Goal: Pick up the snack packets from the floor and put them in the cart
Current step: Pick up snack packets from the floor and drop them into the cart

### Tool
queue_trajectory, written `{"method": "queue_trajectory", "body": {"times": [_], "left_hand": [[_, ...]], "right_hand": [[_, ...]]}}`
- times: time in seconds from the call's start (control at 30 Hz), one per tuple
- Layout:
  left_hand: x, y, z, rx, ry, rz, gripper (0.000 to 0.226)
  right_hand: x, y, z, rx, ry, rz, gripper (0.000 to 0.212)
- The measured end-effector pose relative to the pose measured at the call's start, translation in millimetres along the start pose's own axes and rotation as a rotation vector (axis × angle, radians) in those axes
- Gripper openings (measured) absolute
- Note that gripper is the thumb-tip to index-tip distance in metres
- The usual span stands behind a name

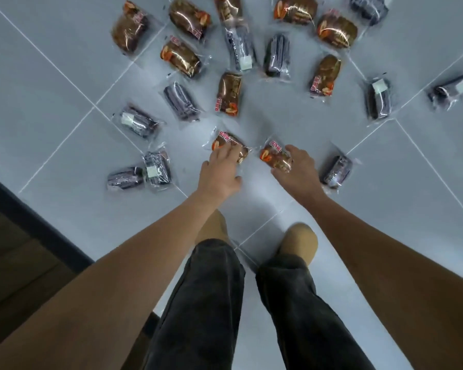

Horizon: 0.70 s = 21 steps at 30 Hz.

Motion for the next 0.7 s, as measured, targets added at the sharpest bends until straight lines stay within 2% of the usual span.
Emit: {"method": "queue_trajectory", "body": {"times": [0.17,0.3,0.4,0.47,0.53,0.7], "left_hand": [[80.3,-42.1,-29.0,0.295,-0.052,0.044,0.078],[117.2,-58.7,-44.4,0.529,-0.107,0.192,0.085],[133.6,-60.8,-49.4,0.586,-0.179,0.325,0.077],[137.9,-59.0,-49.7,0.598,-0.202,0.363,0.071],[133.7,-55.8,-46.6,0.556,-0.199,0.332,0.066],[87.6,-34.3,-28.2,0.252,-0.023,0.180,0.063]], "right_hand": [[73.0,-42.2,45.4,-0.179,0.037,0.063,0.072],[104.4,-62.6,67.9,-0.309,0.030,0.139,0.079],[119.4,-66.5,76.7,-0.374,0.033,0.176,0.083],[123.0,-66.1,78.1,-0.393,0.026,0.176,0.082],[119.6,-63.1,76.5,-0.384,0.018,0.182,0.078],[77.3,-43.0,60.3,-0.283,0.007,0.164,0.069]]}}
Point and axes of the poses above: each hand's wrist, its own x-axis towards the middle knuckle, its own y-axis out of the back of the hand, z = x × y, the point moved 1 cm from there along x, towards the middle knuckle, and after that the axes turned 9 degrees about -z, right-handed, at the moved point
